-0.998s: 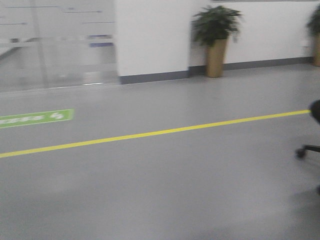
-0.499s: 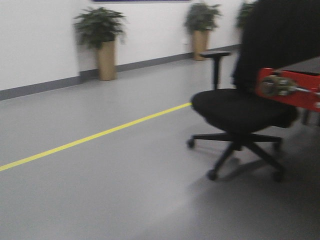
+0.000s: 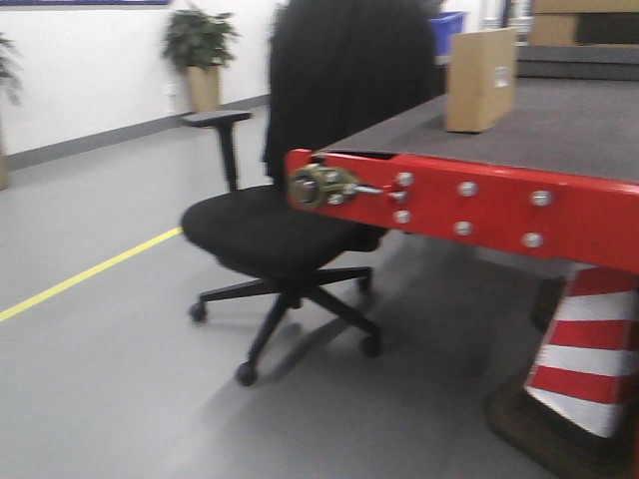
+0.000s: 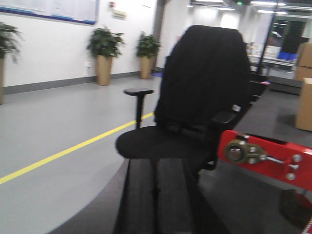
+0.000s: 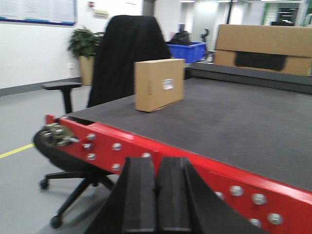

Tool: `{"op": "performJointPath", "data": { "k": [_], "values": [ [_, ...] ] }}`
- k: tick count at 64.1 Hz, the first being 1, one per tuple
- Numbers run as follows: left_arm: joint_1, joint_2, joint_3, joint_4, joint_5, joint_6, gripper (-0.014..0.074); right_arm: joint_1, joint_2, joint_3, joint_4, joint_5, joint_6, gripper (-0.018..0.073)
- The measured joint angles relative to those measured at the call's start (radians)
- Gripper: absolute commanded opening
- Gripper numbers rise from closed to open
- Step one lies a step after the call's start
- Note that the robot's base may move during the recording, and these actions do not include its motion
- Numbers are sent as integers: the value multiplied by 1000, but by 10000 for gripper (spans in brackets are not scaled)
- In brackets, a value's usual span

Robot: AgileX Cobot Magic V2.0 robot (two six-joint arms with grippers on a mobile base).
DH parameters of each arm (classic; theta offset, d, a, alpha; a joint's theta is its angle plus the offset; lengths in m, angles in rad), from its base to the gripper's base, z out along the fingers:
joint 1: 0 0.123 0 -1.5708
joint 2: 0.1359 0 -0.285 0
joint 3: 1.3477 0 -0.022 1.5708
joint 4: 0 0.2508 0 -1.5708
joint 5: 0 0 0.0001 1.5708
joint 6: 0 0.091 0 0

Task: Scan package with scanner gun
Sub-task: 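Turn the base and drive up to the red-framed table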

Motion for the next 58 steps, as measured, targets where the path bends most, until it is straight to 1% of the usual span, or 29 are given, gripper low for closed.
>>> {"op": "performJointPath", "data": {
  "k": [58],
  "values": [
    [0,0,0,0,0,0,-111,0,0,0,0,0,0,-162]
  ]
}}
